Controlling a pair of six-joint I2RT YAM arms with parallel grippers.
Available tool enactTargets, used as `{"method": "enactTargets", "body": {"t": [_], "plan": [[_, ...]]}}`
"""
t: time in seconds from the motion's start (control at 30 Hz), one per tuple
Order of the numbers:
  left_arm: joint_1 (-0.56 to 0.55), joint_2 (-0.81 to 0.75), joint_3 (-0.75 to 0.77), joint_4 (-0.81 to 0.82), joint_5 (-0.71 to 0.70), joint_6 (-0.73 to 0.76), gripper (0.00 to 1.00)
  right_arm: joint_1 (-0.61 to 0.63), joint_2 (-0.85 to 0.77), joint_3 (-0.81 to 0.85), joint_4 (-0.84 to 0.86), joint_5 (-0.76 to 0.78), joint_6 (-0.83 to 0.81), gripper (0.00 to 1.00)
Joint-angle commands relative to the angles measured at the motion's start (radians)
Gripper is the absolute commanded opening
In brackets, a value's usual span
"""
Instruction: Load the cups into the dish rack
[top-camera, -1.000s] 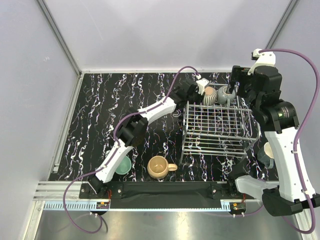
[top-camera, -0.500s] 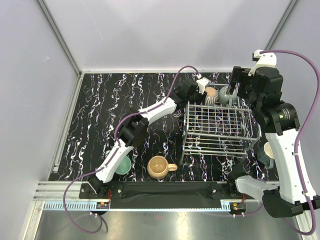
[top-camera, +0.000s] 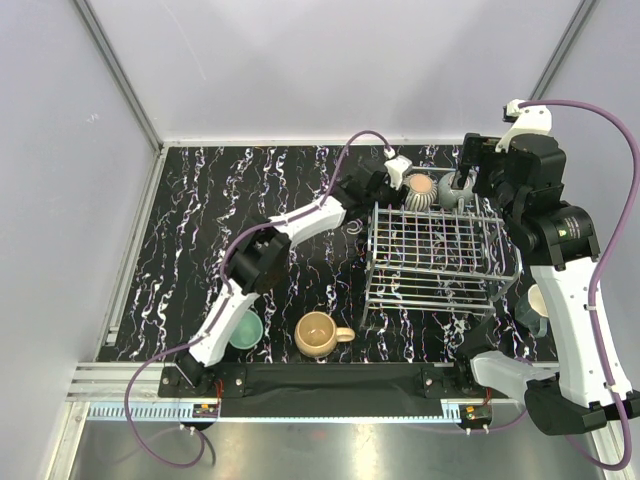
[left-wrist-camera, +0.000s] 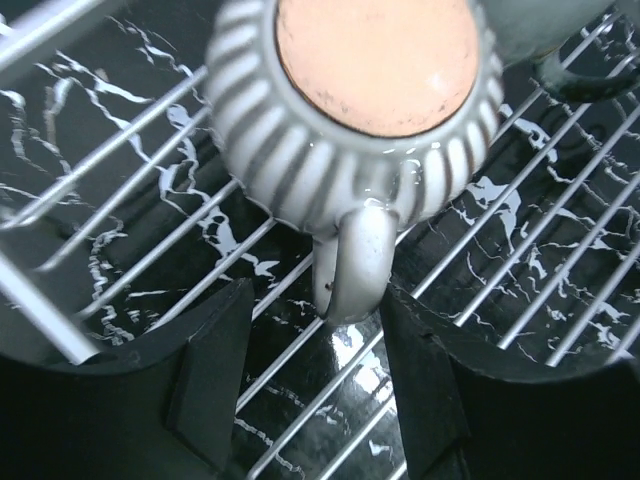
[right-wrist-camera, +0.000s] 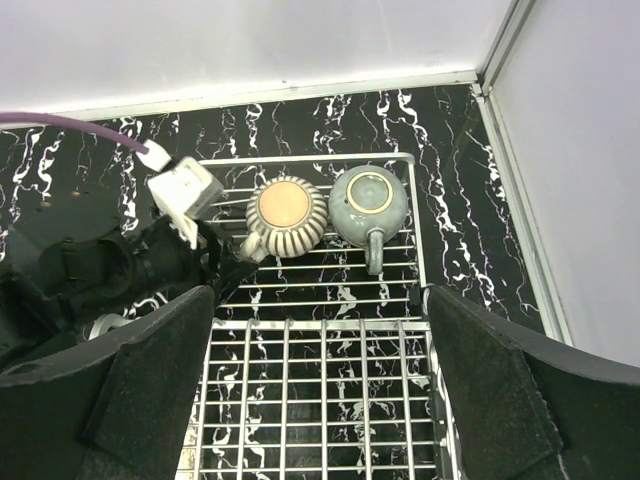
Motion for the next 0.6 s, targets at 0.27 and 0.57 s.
{"method": "enactTargets", "body": {"t": [0.27,0.57], "plan": [[0.042,-0.201,-0.054,0.096,-0.015,0.012,0.66,-0.007,0.016,0.028,-0.064,-0.067,0.040,0.96],[0.123,-0.332,-0.120,0.019,-0.086,0.054,0.70,-0.006,0.068,0.036,-0.104,-0.143,0.062,1.00]]}}
